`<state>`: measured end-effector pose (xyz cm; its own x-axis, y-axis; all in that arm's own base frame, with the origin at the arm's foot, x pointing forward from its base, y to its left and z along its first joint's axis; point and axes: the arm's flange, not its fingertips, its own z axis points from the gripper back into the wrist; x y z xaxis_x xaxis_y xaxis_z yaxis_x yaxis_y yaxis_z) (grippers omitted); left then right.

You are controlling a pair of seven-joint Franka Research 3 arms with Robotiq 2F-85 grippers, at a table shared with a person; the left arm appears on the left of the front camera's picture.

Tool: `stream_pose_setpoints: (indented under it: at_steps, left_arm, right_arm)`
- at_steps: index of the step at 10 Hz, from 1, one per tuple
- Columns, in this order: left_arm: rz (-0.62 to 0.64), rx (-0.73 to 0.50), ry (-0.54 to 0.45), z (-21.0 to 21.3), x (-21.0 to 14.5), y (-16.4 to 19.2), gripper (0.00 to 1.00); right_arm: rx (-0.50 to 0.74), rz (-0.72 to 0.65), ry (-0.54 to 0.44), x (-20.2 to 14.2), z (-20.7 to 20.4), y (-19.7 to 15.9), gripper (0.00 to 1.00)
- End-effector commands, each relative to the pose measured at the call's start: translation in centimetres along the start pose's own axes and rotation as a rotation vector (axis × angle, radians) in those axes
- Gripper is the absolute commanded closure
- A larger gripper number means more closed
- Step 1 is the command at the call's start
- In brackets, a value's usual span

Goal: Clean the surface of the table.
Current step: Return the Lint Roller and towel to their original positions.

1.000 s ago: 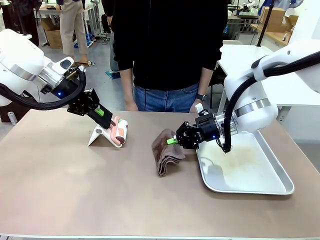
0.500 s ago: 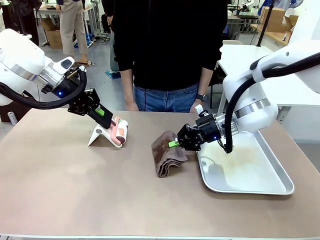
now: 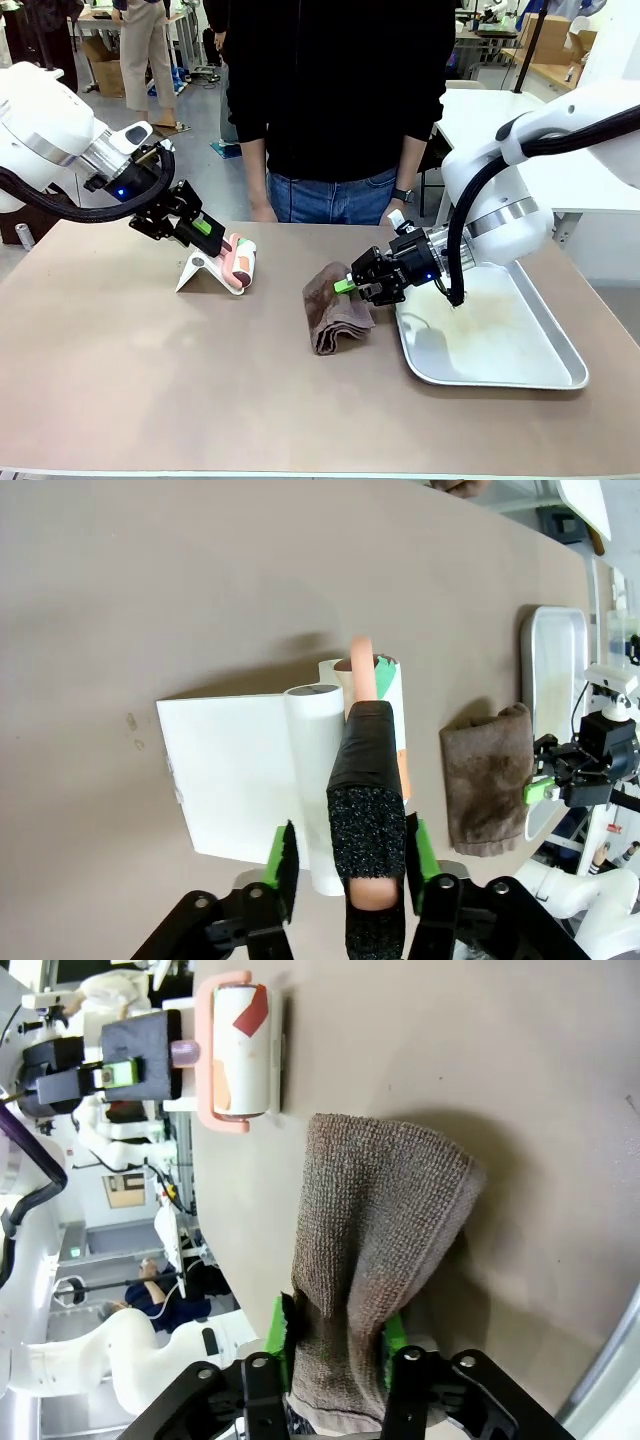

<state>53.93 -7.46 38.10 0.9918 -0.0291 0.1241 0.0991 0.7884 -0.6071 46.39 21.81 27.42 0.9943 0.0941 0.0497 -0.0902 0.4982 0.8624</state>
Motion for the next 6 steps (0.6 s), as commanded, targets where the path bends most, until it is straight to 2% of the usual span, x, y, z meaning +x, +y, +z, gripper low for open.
stream_pose_setpoints:
  at_steps: [1,2,3,6]
  left_arm:
    - [0.02,0.024,-0.004,0.3,0.2,-0.3,0.0]
    - [0.025,0.023,-0.011,0.5,0.3,-0.3,0.0]
    - [0.027,0.024,-0.016,0.7,0.2,-0.2,0.0]
    - [0.028,0.02,-0.024,2.0,0.0,0.1,0.0]
  right_arm:
    - [-0.052,0.008,-0.013,0.4,0.1,0.7,0.0]
    - [-0.056,0.006,-0.018,0.5,0.1,0.6,0.1]
    - [-0.062,0.008,-0.023,0.4,0.1,0.6,0.0]
    - [-0.098,0.039,-0.034,0.2,1.2,1.2,0.0]
